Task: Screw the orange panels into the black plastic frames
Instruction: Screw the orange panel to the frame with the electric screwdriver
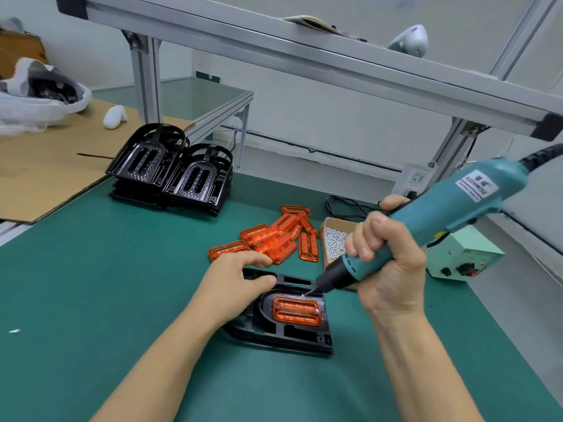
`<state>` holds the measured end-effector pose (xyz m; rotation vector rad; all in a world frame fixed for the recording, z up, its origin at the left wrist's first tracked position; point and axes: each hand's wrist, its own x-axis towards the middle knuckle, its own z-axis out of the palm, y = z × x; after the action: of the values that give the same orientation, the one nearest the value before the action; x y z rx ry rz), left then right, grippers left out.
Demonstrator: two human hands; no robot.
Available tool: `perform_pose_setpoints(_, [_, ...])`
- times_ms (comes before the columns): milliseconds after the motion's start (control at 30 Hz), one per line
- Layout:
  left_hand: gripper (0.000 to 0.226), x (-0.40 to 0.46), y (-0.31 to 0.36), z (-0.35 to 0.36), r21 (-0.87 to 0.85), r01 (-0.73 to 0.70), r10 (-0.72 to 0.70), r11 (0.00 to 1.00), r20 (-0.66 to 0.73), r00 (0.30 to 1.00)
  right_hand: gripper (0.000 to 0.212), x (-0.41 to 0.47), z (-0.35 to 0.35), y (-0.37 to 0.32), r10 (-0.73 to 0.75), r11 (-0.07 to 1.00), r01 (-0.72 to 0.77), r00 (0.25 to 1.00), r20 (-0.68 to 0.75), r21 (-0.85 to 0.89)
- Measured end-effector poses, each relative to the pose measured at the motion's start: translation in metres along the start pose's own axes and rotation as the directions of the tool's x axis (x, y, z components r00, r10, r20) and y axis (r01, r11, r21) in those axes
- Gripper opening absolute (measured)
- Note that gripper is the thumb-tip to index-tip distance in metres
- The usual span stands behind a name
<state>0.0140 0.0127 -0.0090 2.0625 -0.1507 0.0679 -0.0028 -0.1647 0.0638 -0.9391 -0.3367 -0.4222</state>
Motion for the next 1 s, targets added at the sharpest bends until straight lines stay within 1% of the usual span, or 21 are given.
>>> perform_pose_setpoints(67, [0.029, 0.001, -0.002, 0.002, 0.021, 0.034, -0.035, 0.999, 0.041, 0.999, 0.022, 0.000, 0.002, 0.007, 0.024, 0.999, -0.024, 1.000, 0.014, -0.028])
perform_pose_setpoints(200, [0.034, 0.004, -0.006, 0.000, 0.041, 0.103, -0.106, 0.994, 0.062, 0.992, 0.022, 0.001, 0.007, 0.019, 0.059, 0.997, -0.055, 0.997, 0.057, -0.059])
perform_pose_setpoints(367, [0.041, 0.005, -0.007, 0.001, 0.071, 0.095, -0.100, 0.993, 0.069, 0.993, 0.021, 0.002, 0.012, 0.033, 0.089, 0.990, -0.076, 0.990, 0.110, -0.117])
perform_pose_setpoints(800, [0.042, 0.007, -0.008, 0.001, 0.076, 0.088, -0.093, 0.993, 0.066, 0.993, 0.019, 0.006, 0.016, 0.048, 0.135, 0.963, -0.087, 0.975, 0.179, -0.255])
perform_pose_setpoints(900, [0.042, 0.006, -0.008, 0.001, 0.073, 0.088, -0.092, 0.993, 0.063, 0.994, 0.019, 0.008, 0.017, 0.050, 0.162, 0.957, -0.098, 0.961, 0.224, -0.274])
perform_pose_setpoints(1000, [0.041, 0.007, -0.008, 0.001, 0.073, 0.085, -0.089, 0.994, 0.057, 0.994, 0.019, 0.013, 0.021, 0.052, 0.207, 0.943, -0.107, 0.930, 0.303, -0.315])
